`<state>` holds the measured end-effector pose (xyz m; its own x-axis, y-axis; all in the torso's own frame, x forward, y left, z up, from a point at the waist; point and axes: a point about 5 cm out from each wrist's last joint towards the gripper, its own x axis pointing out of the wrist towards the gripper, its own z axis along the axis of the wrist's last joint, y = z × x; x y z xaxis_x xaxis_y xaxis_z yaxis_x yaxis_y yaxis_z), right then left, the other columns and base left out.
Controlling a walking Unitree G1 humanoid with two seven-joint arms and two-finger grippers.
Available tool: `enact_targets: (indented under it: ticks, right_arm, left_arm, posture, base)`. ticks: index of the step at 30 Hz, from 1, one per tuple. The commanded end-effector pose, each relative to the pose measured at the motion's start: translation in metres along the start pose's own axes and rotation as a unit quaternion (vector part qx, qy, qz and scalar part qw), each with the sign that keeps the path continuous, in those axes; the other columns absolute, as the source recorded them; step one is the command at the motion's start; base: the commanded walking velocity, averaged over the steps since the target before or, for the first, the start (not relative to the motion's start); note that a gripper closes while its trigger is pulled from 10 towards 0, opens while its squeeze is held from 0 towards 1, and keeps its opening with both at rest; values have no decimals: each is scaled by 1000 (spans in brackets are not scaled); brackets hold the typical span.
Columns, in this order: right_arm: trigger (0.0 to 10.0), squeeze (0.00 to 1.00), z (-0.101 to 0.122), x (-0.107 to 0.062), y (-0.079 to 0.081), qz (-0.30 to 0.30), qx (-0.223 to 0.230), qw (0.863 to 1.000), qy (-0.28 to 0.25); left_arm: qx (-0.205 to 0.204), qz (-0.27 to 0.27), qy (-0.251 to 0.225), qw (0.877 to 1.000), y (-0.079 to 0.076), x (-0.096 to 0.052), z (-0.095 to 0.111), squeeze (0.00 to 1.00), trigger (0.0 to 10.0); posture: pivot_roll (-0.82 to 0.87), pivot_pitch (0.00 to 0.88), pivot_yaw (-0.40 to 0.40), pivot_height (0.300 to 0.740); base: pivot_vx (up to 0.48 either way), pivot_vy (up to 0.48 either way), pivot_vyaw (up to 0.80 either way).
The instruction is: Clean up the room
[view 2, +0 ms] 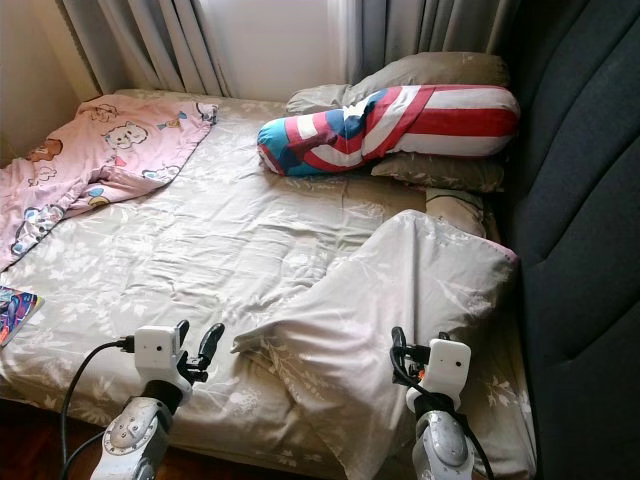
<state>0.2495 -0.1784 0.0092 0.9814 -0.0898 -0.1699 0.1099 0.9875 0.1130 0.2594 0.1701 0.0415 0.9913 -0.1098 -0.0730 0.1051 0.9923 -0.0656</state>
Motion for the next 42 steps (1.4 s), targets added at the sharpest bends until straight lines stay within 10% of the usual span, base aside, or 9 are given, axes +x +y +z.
enact_targets:
  ticks: [1, 42]
  right_arm:
    - [10000, 0, -3, 0, 1, 7, -13, 1000, 12]
    - [10000, 0, 0, -1, 1, 12, -17, 1000, 10]
  left_arm:
    - [3, -3, 0, 1000, -2, 1, 0, 0, 10000]
    - [5, 14, 3, 1000, 7, -4, -1, 0, 10000]
  posture:
    - [-118, 31, 10, 716]
    - [-118, 62, -1, 656]
  base:
    - [0, 0, 0]
    - [0, 0, 0]
